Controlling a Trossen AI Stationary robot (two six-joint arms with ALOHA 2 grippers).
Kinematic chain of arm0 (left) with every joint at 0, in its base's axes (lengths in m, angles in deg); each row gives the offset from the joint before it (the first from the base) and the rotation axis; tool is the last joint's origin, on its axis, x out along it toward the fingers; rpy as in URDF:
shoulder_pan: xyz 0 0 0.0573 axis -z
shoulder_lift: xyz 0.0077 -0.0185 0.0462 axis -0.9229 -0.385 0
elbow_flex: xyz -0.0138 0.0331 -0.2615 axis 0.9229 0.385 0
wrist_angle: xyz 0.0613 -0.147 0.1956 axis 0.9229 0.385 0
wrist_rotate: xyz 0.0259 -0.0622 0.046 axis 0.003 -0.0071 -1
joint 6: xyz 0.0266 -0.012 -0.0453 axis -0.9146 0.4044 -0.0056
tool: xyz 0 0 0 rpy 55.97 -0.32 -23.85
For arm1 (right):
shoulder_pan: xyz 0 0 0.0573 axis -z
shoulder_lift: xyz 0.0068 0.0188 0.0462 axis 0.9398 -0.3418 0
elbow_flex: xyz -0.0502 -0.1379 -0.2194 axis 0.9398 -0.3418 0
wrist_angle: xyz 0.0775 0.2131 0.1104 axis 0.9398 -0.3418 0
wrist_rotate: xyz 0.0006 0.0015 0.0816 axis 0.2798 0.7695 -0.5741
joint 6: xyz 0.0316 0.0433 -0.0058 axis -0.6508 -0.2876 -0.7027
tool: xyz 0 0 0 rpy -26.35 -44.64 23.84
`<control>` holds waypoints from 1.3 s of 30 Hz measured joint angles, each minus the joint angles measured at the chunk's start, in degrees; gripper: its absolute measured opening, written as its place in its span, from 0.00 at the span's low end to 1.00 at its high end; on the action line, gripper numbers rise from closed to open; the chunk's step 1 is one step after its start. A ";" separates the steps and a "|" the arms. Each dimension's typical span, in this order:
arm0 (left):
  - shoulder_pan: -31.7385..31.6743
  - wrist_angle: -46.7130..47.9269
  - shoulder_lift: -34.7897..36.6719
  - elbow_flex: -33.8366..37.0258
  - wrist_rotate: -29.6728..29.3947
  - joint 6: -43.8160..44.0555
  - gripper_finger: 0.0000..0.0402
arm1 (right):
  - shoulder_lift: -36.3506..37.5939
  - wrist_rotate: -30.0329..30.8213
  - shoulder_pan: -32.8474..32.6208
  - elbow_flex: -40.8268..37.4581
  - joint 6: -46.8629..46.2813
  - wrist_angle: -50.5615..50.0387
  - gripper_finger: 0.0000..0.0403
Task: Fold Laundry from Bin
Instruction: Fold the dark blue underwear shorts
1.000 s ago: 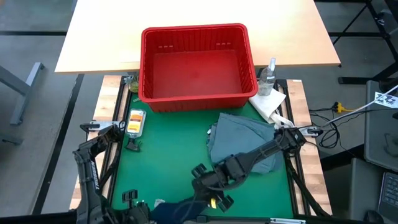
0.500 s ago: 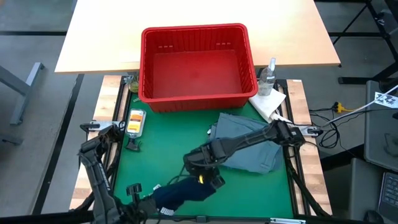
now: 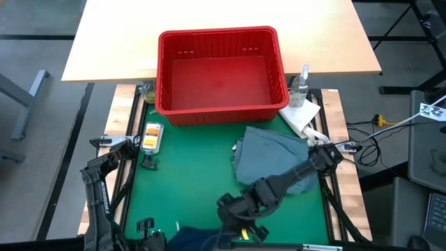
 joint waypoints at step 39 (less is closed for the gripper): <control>-14.15 7.60 2.83 39.95 -1.65 1.79 0.00 | -0.86 -2.63 24.70 -22.34 10.62 12.12 0.02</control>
